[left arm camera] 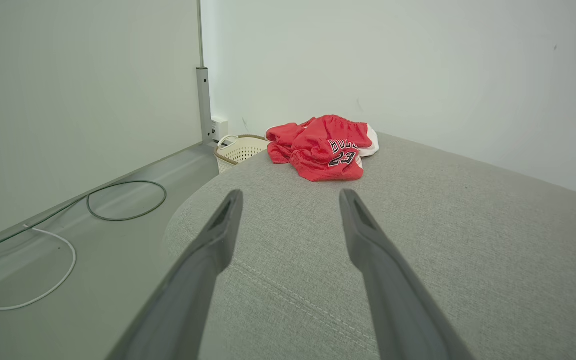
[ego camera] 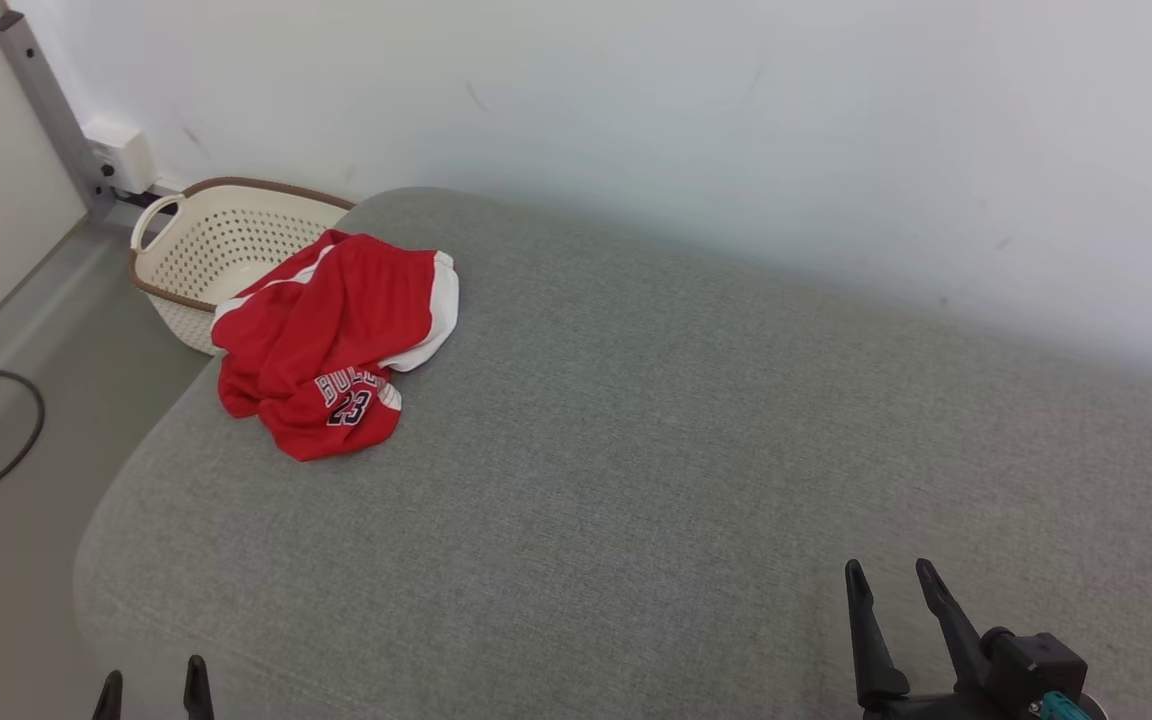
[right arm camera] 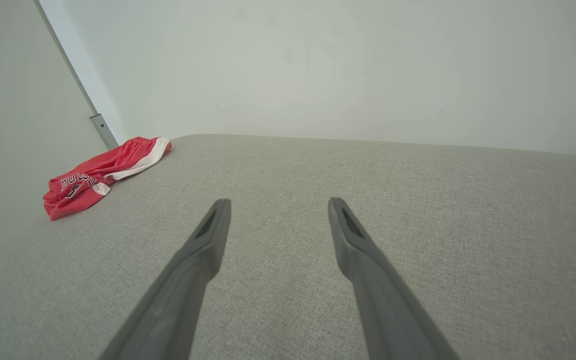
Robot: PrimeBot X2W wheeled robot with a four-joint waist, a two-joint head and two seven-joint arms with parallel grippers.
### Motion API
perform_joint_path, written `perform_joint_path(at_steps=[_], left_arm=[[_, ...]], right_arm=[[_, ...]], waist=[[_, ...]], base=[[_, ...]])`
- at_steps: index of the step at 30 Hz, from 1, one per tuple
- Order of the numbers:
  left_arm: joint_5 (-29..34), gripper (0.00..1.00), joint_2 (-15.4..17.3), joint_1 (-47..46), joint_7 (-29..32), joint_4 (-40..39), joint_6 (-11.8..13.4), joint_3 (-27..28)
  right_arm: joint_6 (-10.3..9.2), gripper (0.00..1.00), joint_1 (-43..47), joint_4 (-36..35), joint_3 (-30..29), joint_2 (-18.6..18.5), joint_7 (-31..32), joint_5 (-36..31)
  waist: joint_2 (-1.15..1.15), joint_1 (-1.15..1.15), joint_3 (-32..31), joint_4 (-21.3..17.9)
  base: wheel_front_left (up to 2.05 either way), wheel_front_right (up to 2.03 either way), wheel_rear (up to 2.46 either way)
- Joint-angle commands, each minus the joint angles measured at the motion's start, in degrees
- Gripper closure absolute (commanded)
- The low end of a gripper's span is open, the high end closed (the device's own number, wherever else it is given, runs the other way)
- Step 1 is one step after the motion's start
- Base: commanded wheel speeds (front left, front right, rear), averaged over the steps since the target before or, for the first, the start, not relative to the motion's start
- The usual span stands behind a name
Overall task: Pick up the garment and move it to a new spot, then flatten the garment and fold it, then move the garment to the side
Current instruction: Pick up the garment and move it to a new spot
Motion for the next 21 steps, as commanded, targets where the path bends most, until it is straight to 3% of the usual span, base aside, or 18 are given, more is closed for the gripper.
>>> perform_joint_path(at_steps=[1,11,21], left_arm=[[-0.7,0.0,0.5,0.9,-0.1,0.0,0.3,0.2],[-1.3,0.0,0.3,0.1,-0.2,-0.1,0.6,-0.1],[-2.6,0.0,2.1,-5.8,0.1,-0.2,-1.1,-0.7]], right_arm=[[-0.03,0.0,-0.1,0.1,0.2,0.1,-0.3,0.1],[-0.03,0.0,-0.7,0.5,0.6,-0.3,-0.2,0.3],[-0.03,0.0,-1.8,0.2,1.0,-0.7,-0.2,0.3]], waist=[[0.0,0.0,0.0,1.3],[0.0,0.0,0.7,0.3],[0.0,0.0,2.4,-1.5]], base=[[0.0,0.0,0.0],[0.0,0.0,0.0],[0.0,0.0,0.0]])
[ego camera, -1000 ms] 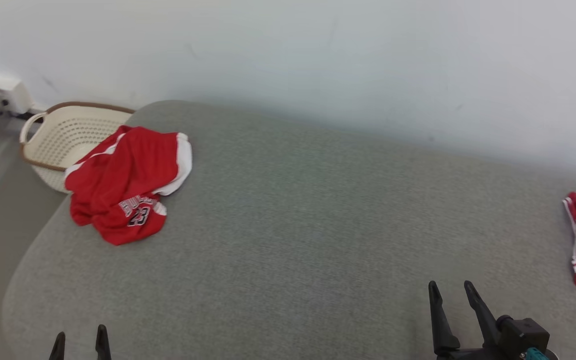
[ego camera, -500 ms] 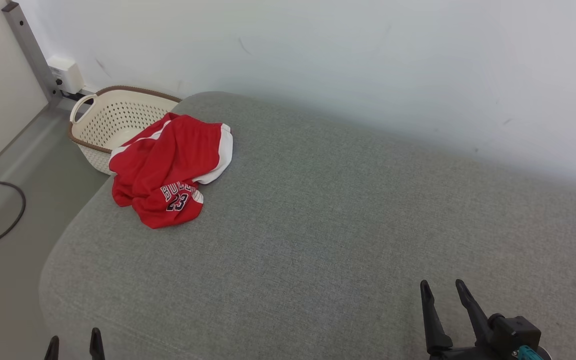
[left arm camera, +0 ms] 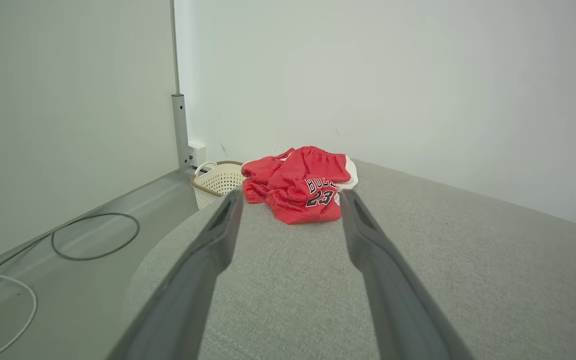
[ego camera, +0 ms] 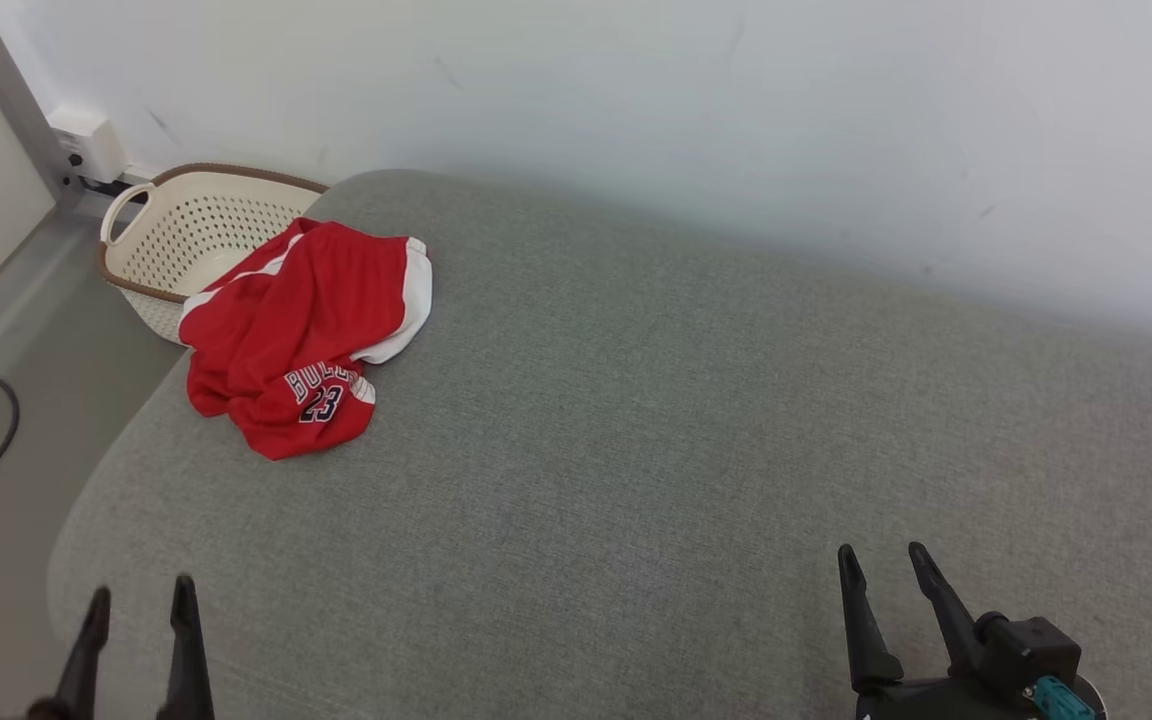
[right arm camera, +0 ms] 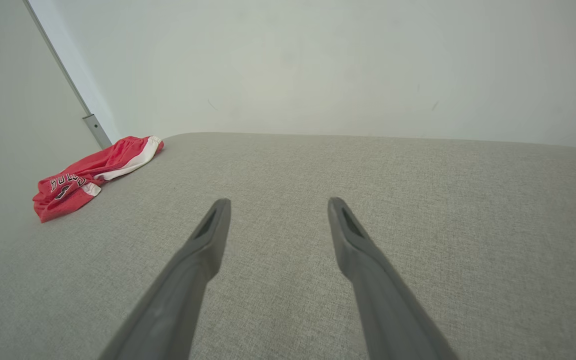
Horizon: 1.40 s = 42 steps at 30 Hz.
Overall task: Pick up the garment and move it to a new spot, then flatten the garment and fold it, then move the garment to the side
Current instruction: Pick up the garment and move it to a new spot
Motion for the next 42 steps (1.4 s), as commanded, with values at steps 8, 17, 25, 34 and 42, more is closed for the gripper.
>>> perform_joint_path(at_steps=[8,17,25,34,42], left_arm=[[-2.3,0.0,4.5,-12.1,2.1,2.5,-2.3,0.5],[-4.3,0.0,8.3,-24.8,3.0,9.9,-3.9,0.7],[-6.1,0.0,12.4,-35.6,4.4,18.4,-5.2,0.4],[-8.0,0.0,18.5,-45.0,7.5,29.9,-6.2,-1.3],[-8.7,0.0,23.0,-51.0,11.6,40.0,-6.4,-3.8]], right_arm=[[-0.03,0.0,-2.4,-0.6,0.8,-1.0,-0.1,-0.2],[-0.03,0.0,-5.5,-1.3,1.6,-2.0,0.1,-0.7],[-0.03,0.0,-8.7,-1.9,2.4,-2.6,0.2,-1.2],[-0.03,0.0,-11.8,-2.4,3.0,-2.2,0.1,-1.7],[-0.03,0.0,-13.3,-2.9,3.1,-2.1,0.0,-2.1]], waist=[[0.0,0.0,3.2,-3.8],[0.0,0.0,9.0,-8.3],[0.0,0.0,14.3,-12.4],[0.0,0.0,19.4,-17.7],[0.0,0.0,22.9,-21.3]], base=[[0.0,0.0,0.0],[0.0,0.0,0.0],[0.0,0.0,0.0],[0.0,0.0,0.0],[0.0,0.0,0.0]])
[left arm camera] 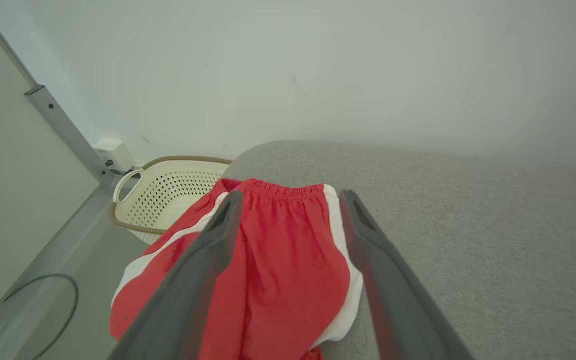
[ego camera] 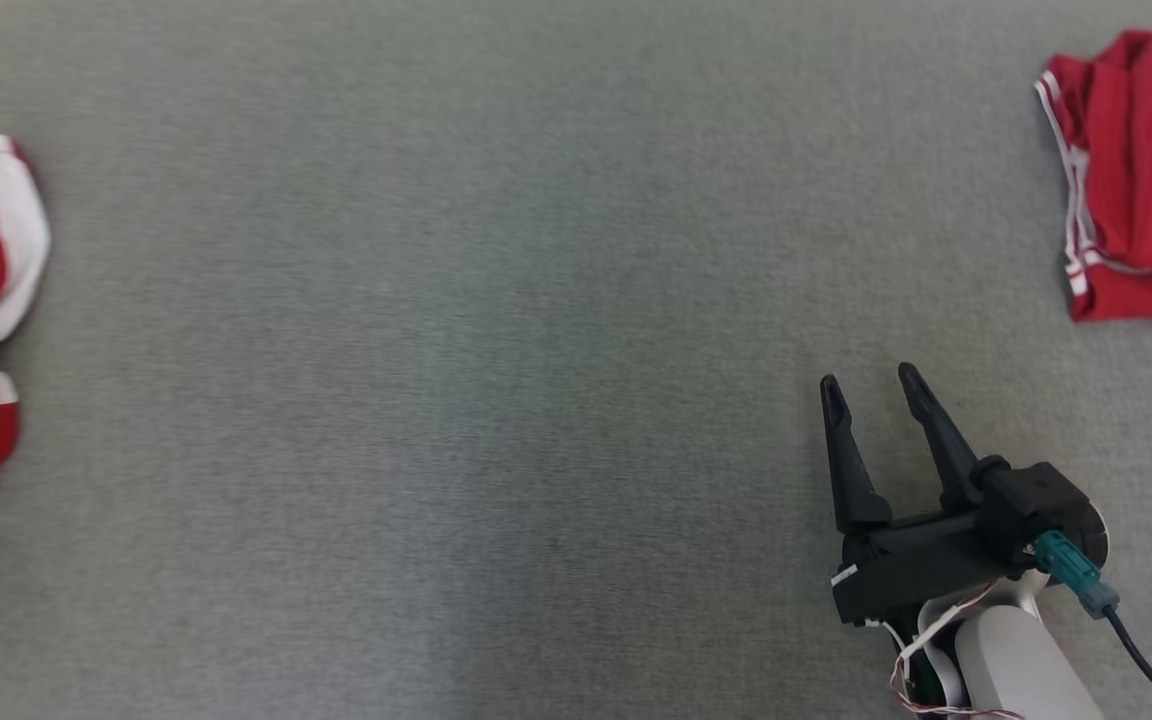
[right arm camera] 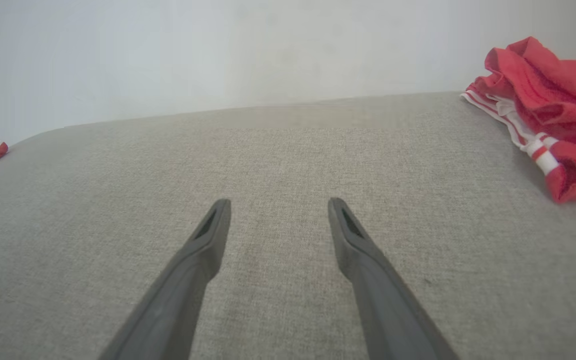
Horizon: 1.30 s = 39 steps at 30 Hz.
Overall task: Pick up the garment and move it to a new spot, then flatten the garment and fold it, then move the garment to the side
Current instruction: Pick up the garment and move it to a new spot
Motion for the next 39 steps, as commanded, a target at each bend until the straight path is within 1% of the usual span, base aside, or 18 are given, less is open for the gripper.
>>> perform_joint_path(at_steps=[1,8,11,13,17,19,21,23,24,25,32,39], left_arm=[[-0.7,0.0,0.8,-0.8,0.4,0.7,0.1,-0.2],[-1.1,0.0,3.5,-4.7,5.0,9.8,0.0,-3.6],[-2.3,0.0,3.4,-5.5,7.1,12.8,0.0,-5.4],[-3.3,0.0,4.1,-5.5,8.3,14.7,0.0,-6.4],[-5.3,0.0,4.4,-5.3,10.3,17.5,0.0,-8.5],[-5.2,0.0,5.2,-5.4,11.4,19.1,0.0,-9.8],[-5.7,0.0,5.1,-5.3,12.3,20.6,0.0,-10.6],[-6.1,0.0,5.6,-5.8,12.6,21.9,0.0,-11.3],[-6.0,0.25,5.7,-6.1,12.3,22.0,0.0,-12.0],[-6.0,0.99,6.0,-6.5,10.9,21.8,0.0,-12.3],[-6.9,1.0,6.0,-8.5,6.4,21.4,0.0,-15.4],[-7.1,1.0,6.5,-10.7,1.8,18.7,0.0,-19.5]], right_arm=[[-0.03,0.0,-0.5,-0.1,0.1,0.1,-0.3,-0.6],[-0.03,0.0,-1.6,-0.9,0.1,-0.2,-0.3,-0.6],[-0.03,0.0,-1.9,-1.4,0.2,-0.3,-0.3,-0.9],[-0.03,0.0,-1.9,-1.7,0.2,-0.3,-0.3,-1.1],[-0.03,0.0,-1.9,-2.4,0.1,-0.5,-0.3,-1.3],[-0.03,0.0,-1.8,-2.8,0.0,-0.6,-0.3,-1.5],[-0.03,0.0,-1.6,-3.1,-0.1,-0.7,-0.3,-1.5],[-0.03,0.0,-1.5,-3.3,-0.1,-0.8,-0.3,-1.6],[-0.03,0.0,-1.5,-3.4,-0.2,-0.8,-0.3,-1.6],[-0.03,0.0,-1.5,-3.5,-0.3,-0.8,-0.2,-1.7],[-0.03,0.0,-1.3,-2.8,-0.2,-0.6,-0.1,-1.9],[-0.03,0.0,-0.7,-1.6,0.1,-0.2,-0.2,-1.0]], waist=[[-0.01,-0.01,2.9,-2.9],[-0.01,-0.01,5.0,-4.6],[-0.01,-0.01,5.5,-5.2],[-0.01,-0.01,5.8,-5.5],[-0.01,-0.01,6.2,-6.0],[-0.01,-0.01,6.3,-6.1],[-0.01,-0.01,6.3,-6.2],[-0.01,-0.01,6.4,-6.2],[-0.01,-0.01,6.4,-6.2],[-0.01,-0.01,6.4,-6.2],[-0.01,-0.01,4.6,-5.5],[-0.01,-0.01,0.6,-5.3]], base=[[0.0,0.0,0.0],[0.0,0.0,0.0],[0.0,0.0,0.0],[0.0,0.0,0.0],[0.0,0.0,0.0],[0.0,0.0,0.0],[0.0,0.0,0.0],[0.0,0.0,0.0],[0.0,0.0,0.0],[0.0,0.0,0.0],[0.0,0.0,0.0],[0.0,0.0,0.0]])
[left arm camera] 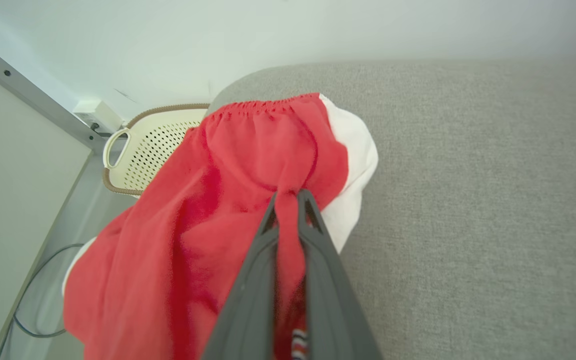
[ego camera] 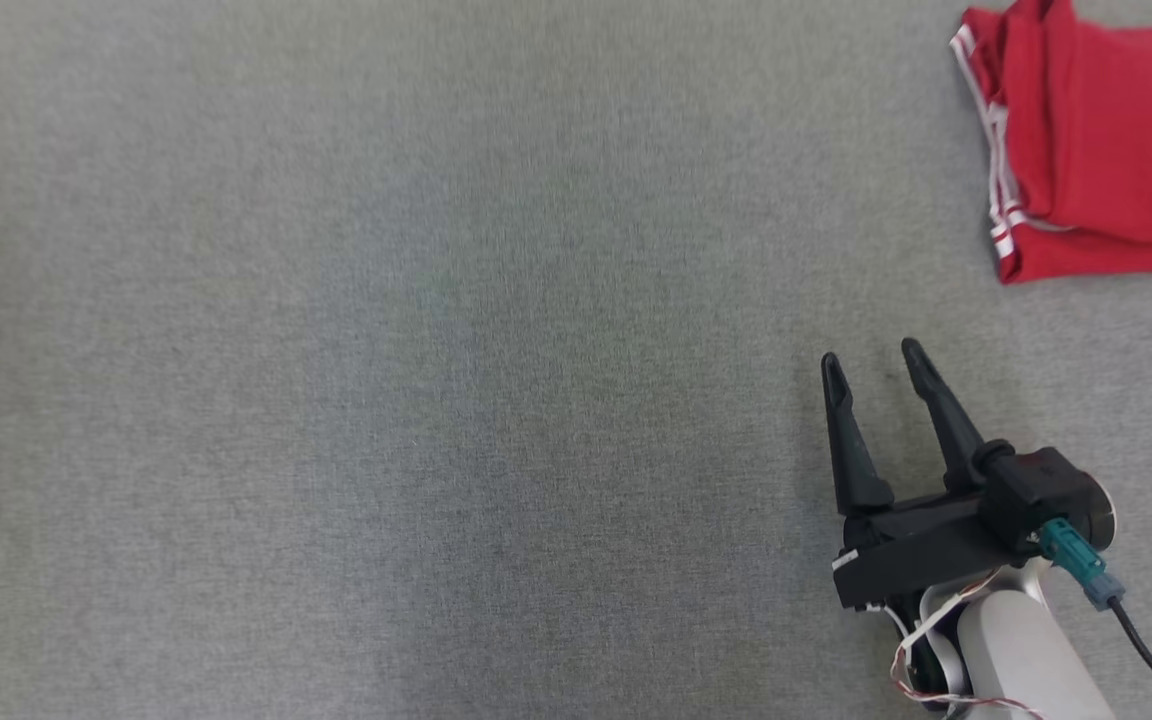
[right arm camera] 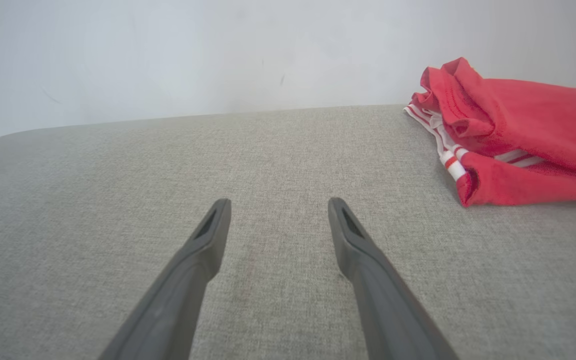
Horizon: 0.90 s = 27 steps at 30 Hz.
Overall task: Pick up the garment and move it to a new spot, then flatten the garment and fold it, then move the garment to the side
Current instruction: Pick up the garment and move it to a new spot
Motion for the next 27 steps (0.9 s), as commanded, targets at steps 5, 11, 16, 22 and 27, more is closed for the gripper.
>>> perform_joint_path(at_steps=[5,11,16,22,27], left_arm=[[-0.5,1.0,0.2,-2.1,-3.1,-3.6,0.1,-4.2],[-2.2,1.0,0.3,-3.6,-4.3,-8.7,0.0,-7.7],[-3.2,1.0,1.0,-3.9,-4.5,-16.3,0.1,-11.6],[-3.6,1.0,0.9,-3.0,-2.8,-25.4,0.1,-14.2],[-3.9,1.0,0.1,-1.6,-0.6,-34.1,0.6,-15.6]], right_arm=[[-0.03,0.0,1.6,1.1,0.3,0.5,0.0,1.0],[-0.03,0.0,2.2,1.8,0.3,1.0,-0.1,1.5],[-0.03,0.0,3.2,1.7,0.0,1.6,-0.1,1.9],[-0.03,0.0,3.8,1.6,-0.3,2.2,-0.1,2.3],[-0.03,0.0,4.2,1.4,-0.3,2.7,-0.1,2.6]], waist=[[0.0,0.0,-5.2,-0.4],[0.0,0.0,-8.2,-1.6],[0.0,0.0,-10.1,-3.3],[0.0,0.0,-11.5,-5.3],[0.0,0.0,-12.3,-7.1]], base=[[0.0,0.0,0.0],[0.0,0.0,0.0],[0.0,0.0,0.0],[0.0,0.0,0.0],[0.0,0.0,0.0]])
